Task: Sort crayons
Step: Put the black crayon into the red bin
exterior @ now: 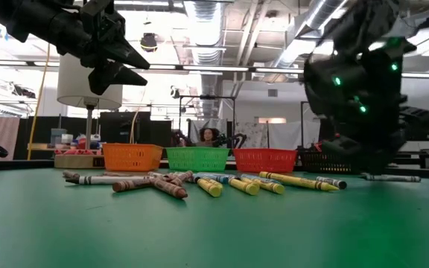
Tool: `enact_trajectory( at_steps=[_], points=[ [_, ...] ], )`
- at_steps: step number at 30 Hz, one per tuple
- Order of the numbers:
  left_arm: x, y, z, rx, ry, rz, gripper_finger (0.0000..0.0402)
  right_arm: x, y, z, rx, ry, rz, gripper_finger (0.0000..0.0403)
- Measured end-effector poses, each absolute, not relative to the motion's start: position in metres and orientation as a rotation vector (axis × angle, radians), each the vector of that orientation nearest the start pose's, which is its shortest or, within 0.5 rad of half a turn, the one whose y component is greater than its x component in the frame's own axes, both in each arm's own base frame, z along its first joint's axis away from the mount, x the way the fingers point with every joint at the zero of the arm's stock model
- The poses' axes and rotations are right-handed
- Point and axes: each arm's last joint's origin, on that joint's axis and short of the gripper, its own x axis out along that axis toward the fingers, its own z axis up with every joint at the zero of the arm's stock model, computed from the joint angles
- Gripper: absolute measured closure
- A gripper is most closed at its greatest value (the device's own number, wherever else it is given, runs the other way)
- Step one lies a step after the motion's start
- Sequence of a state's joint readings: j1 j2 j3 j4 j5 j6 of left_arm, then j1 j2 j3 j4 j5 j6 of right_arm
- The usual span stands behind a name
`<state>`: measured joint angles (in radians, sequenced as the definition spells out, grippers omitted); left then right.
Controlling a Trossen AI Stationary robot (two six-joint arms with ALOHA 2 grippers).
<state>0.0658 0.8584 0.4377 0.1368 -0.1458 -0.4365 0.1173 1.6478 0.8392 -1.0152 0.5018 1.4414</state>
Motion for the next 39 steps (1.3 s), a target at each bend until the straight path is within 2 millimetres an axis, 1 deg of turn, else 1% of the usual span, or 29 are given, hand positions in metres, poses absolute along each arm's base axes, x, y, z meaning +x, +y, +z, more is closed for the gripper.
enact_trajectory(
  at_steps=[2, 4, 7, 9, 11, 13, 15, 17, 20, 24, 27, 29, 33, 39],
  points=[
    [0.187, 0.017, 0.231, -0.422, 0.234, 0.269, 0.021, 0.24, 0.019, 0.15, 0.457, 1.116, -1.275, 0.0399],
    [0.187, 0.017, 0.231, -0.422, 0.233, 0.269, 0.021, 0.248, 0.024, 0.16, 0.366, 1.108, -1.211, 0.0399],
    [0.187, 0.017, 0.23, -0.423, 0.24, 0.271, 0.021, 0.25, 0.033, 0.176, 0.192, 1.168, -1.118, 0.0399],
    [0.187, 0.017, 0.23, -0.424, 0.248, 0.272, 0.021, 0.251, 0.038, 0.188, 0.081, 1.219, -1.013, 0.0399],
    [0.187, 0.017, 0.229, -0.424, 0.253, 0.274, 0.021, 0.245, 0.042, 0.197, -0.008, 1.307, -0.868, 0.0399],
    [0.187, 0.016, 0.229, -0.425, 0.254, 0.269, 0.021, 0.238, 0.041, 0.204, -0.017, 1.404, -0.692, 0.0394],
    [0.187, 0.016, 0.229, -0.426, 0.254, 0.267, 0.021, 0.228, 0.034, 0.211, 0.029, 1.469, -0.579, 0.0383],
    [0.187, 0.016, 0.229, -0.426, 0.254, 0.266, 0.021, 0.218, 0.024, 0.217, 0.082, 1.488, -0.508, 0.0364],
    [0.187, 0.016, 0.229, -0.426, 0.254, 0.266, 0.021, 0.204, 0.012, 0.225, 0.13, 1.454, -0.46, 0.0327],
    [0.187, 0.016, 0.229, -0.431, 0.26, 0.239, 0.021, 0.188, 0.004, 0.222, 0.16, 1.403, -0.367, 0.0271],
    [0.187, 0.016, 0.229, -0.428, 0.265, 0.239, 0.021, 0.181, 0.002, 0.213, 0.178, 1.331, -0.318, 0.0235],
    [0.187, 0.016, 0.228, -0.427, 0.27, 0.243, 0.021, 0.176, 0.0, 0.205, 0.175, 1.319, -0.309, 0.022],
    [0.187, 0.016, 0.228, -0.427, 0.277, 0.244, 0.021, 0.174, -0.005, 0.193, 0.174, 1.318, -0.317, 0.0211],
    [0.186, 0.016, 0.227, -0.415, 0.282, 0.244, 0.021, 0.18, -0.009, 0.184, 0.19, 1.362, -0.314, 0.0224]
  ],
)
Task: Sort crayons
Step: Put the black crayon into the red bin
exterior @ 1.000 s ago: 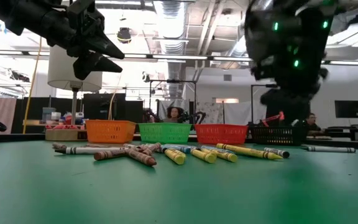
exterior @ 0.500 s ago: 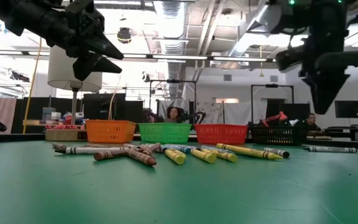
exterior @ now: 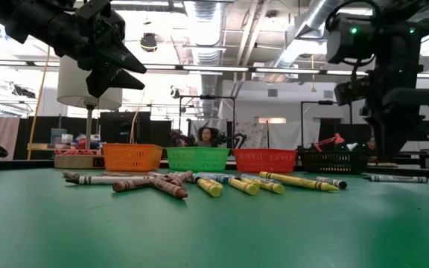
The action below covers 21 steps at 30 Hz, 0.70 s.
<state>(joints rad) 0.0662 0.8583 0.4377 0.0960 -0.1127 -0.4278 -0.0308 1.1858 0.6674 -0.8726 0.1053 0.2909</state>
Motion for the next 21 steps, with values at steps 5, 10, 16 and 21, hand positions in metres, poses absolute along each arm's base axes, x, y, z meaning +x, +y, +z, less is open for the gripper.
enact_trajectory(
  at_steps=[5, 10, 16, 21],
  points=[
    [0.186, 0.016, 0.227, -0.415, 0.282, 0.244, 0.021, 0.186, -0.012, 0.172, 0.194, 1.435, -0.331, 0.0227],
    [0.186, 0.016, 0.227, -0.415, 0.283, 0.244, 0.021, 0.191, -0.016, 0.157, 0.208, 1.517, -0.345, 0.0228],
    [0.186, 0.016, 0.226, -0.414, 0.293, 0.246, 0.021, 0.198, -0.017, 0.145, 0.221, 1.575, -0.32, 0.0236],
    [0.185, 0.016, 0.224, -0.413, 0.314, 0.251, 0.021, 0.201, -0.016, 0.141, 0.235, 1.568, -0.291, 0.0297]
  ],
)
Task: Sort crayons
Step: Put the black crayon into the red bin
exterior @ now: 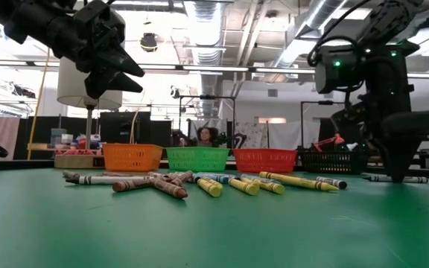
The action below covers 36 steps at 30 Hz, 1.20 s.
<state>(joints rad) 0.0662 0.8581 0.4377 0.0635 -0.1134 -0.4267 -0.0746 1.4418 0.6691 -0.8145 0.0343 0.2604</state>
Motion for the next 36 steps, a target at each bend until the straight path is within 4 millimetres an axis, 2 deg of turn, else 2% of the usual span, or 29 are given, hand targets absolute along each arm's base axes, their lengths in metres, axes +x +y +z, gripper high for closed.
enact_trajectory(
  at_steps=[5, 7, 11, 15, 22, 28, 32, 36],
  points=[
    [0.185, 0.016, 0.224, -0.411, 0.318, 0.257, 0.021, 0.202, -0.016, 0.141, 0.238, 1.563, -0.288, 0.0379],
    [0.185, 0.016, 0.224, -0.411, 0.318, 0.257, 0.021, 0.203, -0.016, 0.141, 0.239, 1.553, -0.288, 0.0395],
    [0.185, 0.016, 0.224, -0.411, 0.318, 0.257, 0.021, 0.208, -0.016, 0.147, 0.26, 1.536, -0.316, 0.0393],
    [0.185, 0.016, 0.224, -0.411, 0.317, 0.258, 0.021, 0.227, -0.018, 0.162, 0.248, 1.421, -0.325, 0.04],
    [0.185, 0.016, 0.224, -0.411, 0.318, 0.259, 0.021, 0.265, -0.028, 0.203, 0.243, 1.136, -0.358, 0.04],
    [0.185, 0.016, 0.224, -0.411, 0.316, 0.259, 0.021, 0.293, -0.055, 0.247, 0.34, 0.763, -0.585, 0.0401],
    [0.185, 0.016, 0.224, -0.409, 0.313, 0.276, 0.021, 0.299, -0.076, 0.266, 0.387, 0.602, -0.651, 0.0401],
    [0.185, 0.016, 0.224, -0.407, 0.313, 0.282, 0.021, 0.291, -0.086, 0.264, 0.416, 0.674, -0.683, 0.0401]
  ],
)
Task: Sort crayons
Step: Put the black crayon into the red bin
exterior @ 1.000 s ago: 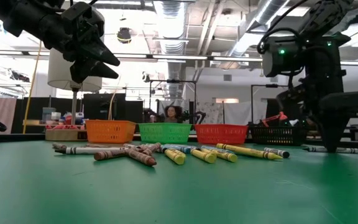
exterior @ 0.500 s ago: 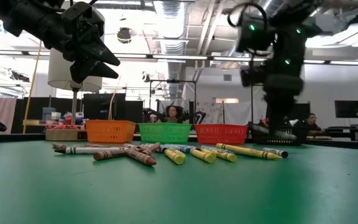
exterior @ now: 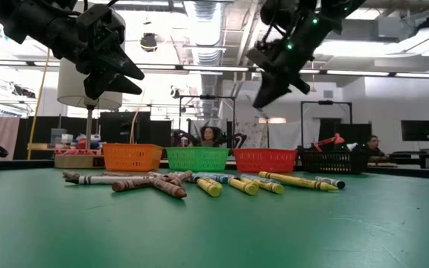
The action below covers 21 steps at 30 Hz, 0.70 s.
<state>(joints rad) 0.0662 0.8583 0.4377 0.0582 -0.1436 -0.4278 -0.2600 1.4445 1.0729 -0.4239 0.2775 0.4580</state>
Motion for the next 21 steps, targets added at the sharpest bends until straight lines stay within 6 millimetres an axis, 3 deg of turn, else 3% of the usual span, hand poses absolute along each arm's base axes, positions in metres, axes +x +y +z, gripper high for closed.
enact_trajectory(
  at_steps=[5, 9, 16, 21],
  points=[
    [0.185, 0.017, 0.224, -0.405, 0.311, 0.289, 0.021, 0.28, -0.074, 0.252, 0.455, 0.843, -0.723, 0.0401],
    [0.185, 0.017, 0.224, -0.395, 0.307, 0.306, 0.021, 0.284, -0.071, 0.256, 0.456, 0.787, -0.732, 0.0401],
    [0.185, 0.017, 0.224, -0.396, 0.307, 0.306, 0.021, 0.295, -0.111, 0.271, 0.505, 0.463, -0.85, 0.04],
    [0.185, 0.017, 0.224, -0.403, 0.306, 0.309, 0.021, 0.293, -0.14, 0.267, 0.568, 0.352, -0.991, 0.04]
  ],
)
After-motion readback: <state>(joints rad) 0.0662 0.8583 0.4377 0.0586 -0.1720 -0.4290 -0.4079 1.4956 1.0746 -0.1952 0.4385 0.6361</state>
